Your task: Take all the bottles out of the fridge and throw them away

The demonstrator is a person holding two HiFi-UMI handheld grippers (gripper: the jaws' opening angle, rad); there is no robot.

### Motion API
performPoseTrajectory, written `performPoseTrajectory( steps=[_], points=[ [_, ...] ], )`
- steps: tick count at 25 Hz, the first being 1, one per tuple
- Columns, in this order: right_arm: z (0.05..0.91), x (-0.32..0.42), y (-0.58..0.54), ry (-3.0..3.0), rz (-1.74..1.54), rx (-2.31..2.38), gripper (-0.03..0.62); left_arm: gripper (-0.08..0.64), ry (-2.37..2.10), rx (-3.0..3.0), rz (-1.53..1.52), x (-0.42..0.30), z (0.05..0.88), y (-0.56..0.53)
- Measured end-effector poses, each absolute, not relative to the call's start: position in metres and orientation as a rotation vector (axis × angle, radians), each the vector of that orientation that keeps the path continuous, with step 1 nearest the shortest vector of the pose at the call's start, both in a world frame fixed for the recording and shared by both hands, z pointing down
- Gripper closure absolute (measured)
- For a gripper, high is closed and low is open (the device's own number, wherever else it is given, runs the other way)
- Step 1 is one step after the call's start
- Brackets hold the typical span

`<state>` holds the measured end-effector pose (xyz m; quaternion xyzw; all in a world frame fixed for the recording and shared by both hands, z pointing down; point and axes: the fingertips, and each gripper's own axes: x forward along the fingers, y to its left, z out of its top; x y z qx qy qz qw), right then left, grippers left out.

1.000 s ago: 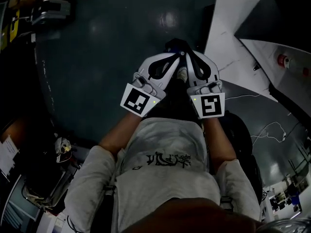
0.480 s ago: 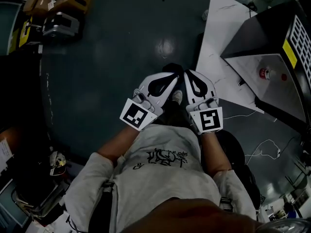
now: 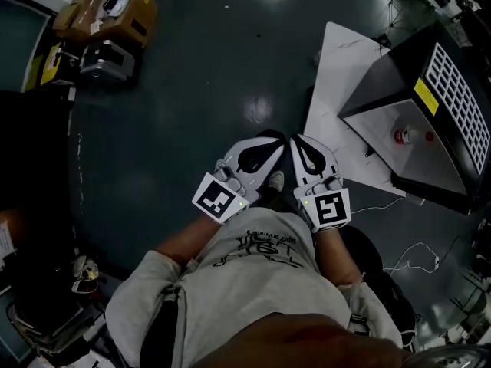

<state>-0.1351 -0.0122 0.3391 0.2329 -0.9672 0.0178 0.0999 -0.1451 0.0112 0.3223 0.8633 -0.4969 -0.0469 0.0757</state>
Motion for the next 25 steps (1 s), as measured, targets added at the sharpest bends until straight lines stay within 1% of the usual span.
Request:
performPoseTrajectory(
  steps=[12, 25],
  points=[
    [0.286, -0.132, 0.004, -2.890, 0.042, 0.663, 0.581, 0.552, -1.508, 2.645, -0.191, -0.151, 0.277, 0.024],
    [0.257, -0.132, 0.005, -2.886, -0.001, 0.716, 0.581, 0.552, -1.445, 2.681, -0.227, -0.152, 0.251, 0.025]
  ],
)
